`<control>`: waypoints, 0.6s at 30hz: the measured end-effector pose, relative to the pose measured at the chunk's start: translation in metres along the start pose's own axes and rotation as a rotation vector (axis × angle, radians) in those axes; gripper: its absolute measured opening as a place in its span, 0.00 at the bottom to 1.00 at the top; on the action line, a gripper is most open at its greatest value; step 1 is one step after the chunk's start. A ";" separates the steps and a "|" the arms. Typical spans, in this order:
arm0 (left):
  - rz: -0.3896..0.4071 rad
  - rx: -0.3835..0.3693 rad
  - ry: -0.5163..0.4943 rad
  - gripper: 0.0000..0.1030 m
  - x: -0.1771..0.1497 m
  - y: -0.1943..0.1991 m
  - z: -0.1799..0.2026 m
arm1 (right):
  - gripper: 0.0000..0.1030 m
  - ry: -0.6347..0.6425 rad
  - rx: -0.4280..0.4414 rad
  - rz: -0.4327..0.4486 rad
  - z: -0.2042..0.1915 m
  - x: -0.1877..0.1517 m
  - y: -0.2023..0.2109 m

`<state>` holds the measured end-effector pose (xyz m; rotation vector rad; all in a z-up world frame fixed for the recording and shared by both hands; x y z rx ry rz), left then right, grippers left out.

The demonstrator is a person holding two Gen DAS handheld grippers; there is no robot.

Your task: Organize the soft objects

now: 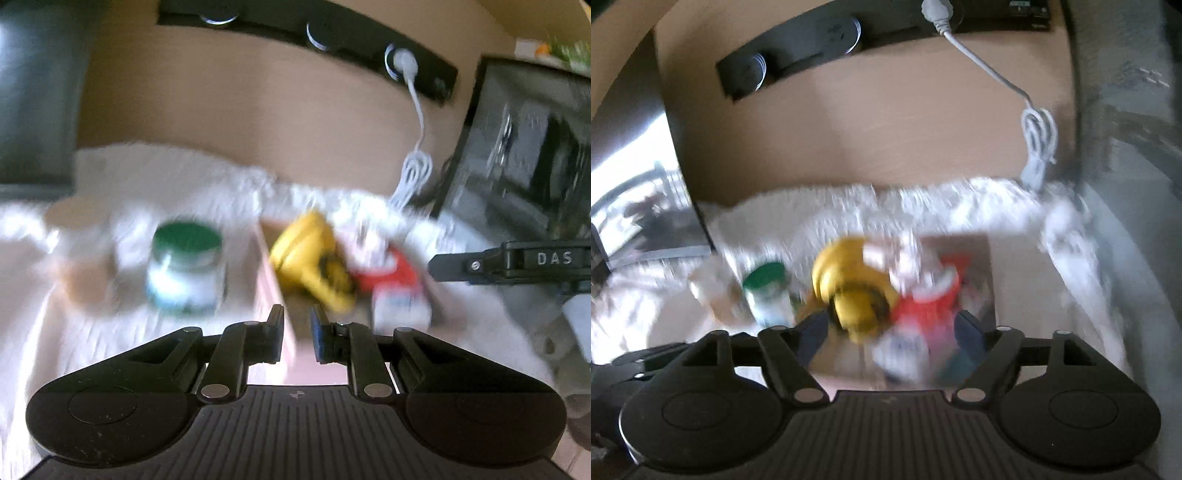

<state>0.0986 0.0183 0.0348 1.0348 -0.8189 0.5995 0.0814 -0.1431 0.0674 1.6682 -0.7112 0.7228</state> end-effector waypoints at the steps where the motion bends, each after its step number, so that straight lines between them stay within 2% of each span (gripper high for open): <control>1: -0.004 0.019 -0.013 0.17 -0.014 0.005 0.004 | 0.76 0.008 -0.024 -0.004 -0.003 -0.014 0.004; 3: -0.023 0.039 -0.048 0.17 -0.039 0.008 0.015 | 0.78 0.004 -0.073 -0.012 -0.006 -0.043 0.009; 4: -0.059 0.053 -0.065 0.17 -0.050 0.007 0.018 | 0.81 -0.003 -0.103 -0.017 -0.006 -0.058 0.010; 6: -0.090 0.073 -0.067 0.17 -0.064 0.004 0.021 | 0.83 0.002 -0.147 -0.033 -0.005 -0.081 0.005; 9: -0.093 0.094 -0.074 0.17 -0.074 -0.003 0.021 | 0.83 0.029 -0.185 -0.114 -0.006 -0.111 -0.013; 11: -0.114 0.107 -0.064 0.17 -0.082 -0.009 0.020 | 0.85 0.033 -0.195 -0.144 -0.003 -0.122 -0.022; 12: -0.101 0.113 -0.066 0.17 -0.085 -0.012 0.020 | 0.88 0.064 -0.207 -0.122 -0.005 -0.124 -0.023; 13: -0.092 0.119 -0.076 0.18 -0.086 -0.013 0.022 | 0.98 0.089 -0.235 -0.131 -0.007 -0.126 -0.025; 15: -0.086 0.120 -0.078 0.18 -0.087 -0.014 0.023 | 1.00 0.084 -0.306 -0.130 -0.001 -0.125 -0.027; 18: -0.079 0.104 -0.041 0.18 -0.088 -0.011 0.021 | 1.00 0.016 -0.270 -0.140 0.008 -0.124 -0.032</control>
Point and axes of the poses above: each gripper's, at about its wrist camera, not at the fingertips, and y roughly against the way its jaws point, z to its right, x to its top, the point moved 6 cm from there along -y, roughly the way its jaws point, and after that the axes turned 5 degrees about y, right-handed, at the moved point
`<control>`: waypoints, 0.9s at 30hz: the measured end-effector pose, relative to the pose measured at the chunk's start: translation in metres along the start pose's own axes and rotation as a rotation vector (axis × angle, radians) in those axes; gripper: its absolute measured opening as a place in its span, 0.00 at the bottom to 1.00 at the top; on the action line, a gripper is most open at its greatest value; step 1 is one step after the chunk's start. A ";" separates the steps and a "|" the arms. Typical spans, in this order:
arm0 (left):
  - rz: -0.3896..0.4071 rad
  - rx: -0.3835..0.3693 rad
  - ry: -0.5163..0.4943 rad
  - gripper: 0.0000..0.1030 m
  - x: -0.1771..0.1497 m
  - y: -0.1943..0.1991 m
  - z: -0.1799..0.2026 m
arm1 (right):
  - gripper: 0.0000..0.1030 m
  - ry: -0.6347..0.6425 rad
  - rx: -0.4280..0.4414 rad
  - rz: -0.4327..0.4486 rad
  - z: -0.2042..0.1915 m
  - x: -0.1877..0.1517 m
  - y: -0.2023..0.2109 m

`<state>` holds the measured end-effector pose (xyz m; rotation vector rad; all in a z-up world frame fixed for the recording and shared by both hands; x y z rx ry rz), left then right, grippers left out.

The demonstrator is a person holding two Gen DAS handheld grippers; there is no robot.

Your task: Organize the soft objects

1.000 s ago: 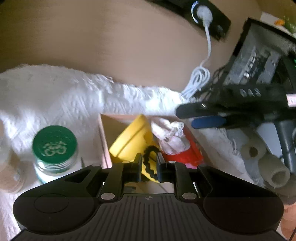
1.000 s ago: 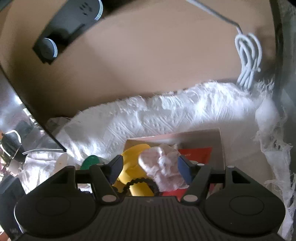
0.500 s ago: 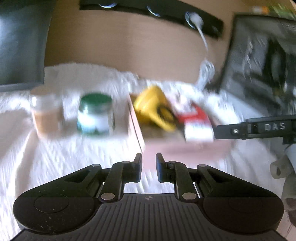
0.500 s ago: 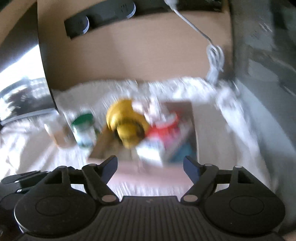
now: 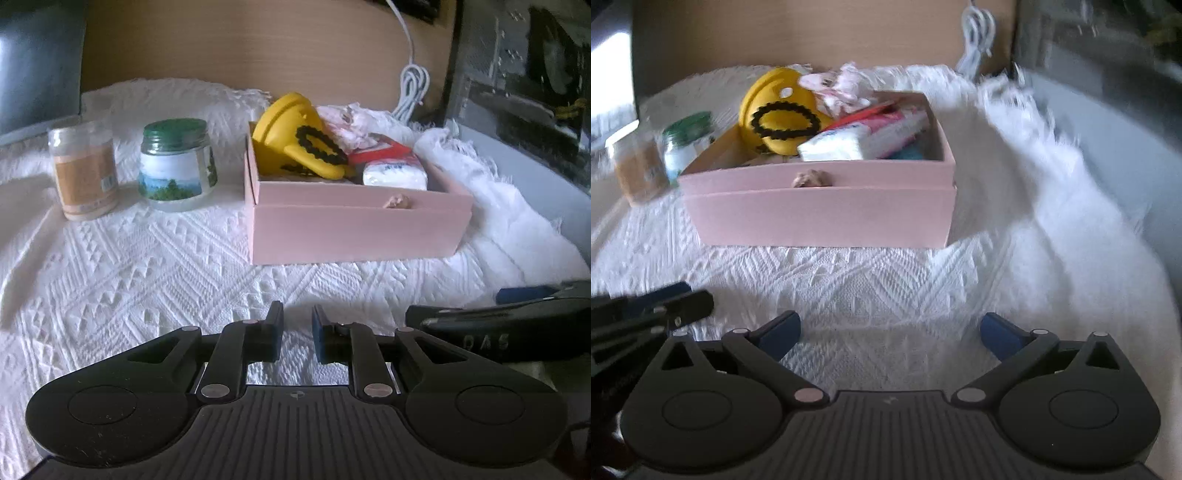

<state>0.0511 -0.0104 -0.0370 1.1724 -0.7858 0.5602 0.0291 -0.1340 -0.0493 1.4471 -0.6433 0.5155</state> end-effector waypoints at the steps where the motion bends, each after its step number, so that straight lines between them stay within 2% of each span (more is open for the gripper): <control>1: 0.003 -0.009 0.027 0.18 0.000 0.000 -0.002 | 1.00 0.010 0.004 0.001 0.000 0.001 -0.002; 5: 0.008 -0.036 0.094 0.18 0.001 0.001 -0.009 | 1.00 0.051 0.012 0.099 -0.002 -0.003 0.001; 10: 0.008 -0.008 0.059 0.18 0.000 0.000 -0.003 | 1.00 0.048 0.013 0.099 -0.003 -0.002 0.003; 18: 0.006 0.100 -0.093 0.18 -0.002 -0.002 0.016 | 1.00 0.043 0.024 0.097 -0.001 0.000 0.004; 27: 0.005 0.096 -0.086 0.18 -0.001 -0.002 0.013 | 1.00 0.043 0.024 0.097 -0.002 0.001 0.004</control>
Point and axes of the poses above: each gripper's, at about its wrist camera, not at the fingertips, and y roughly against the way its jaws point, z to its right, x to its top, the point moved 6 cm from there along -y, roughly the way its jaws point, and after that the axes turned 5 degrees about y, right-handed, at the moved point
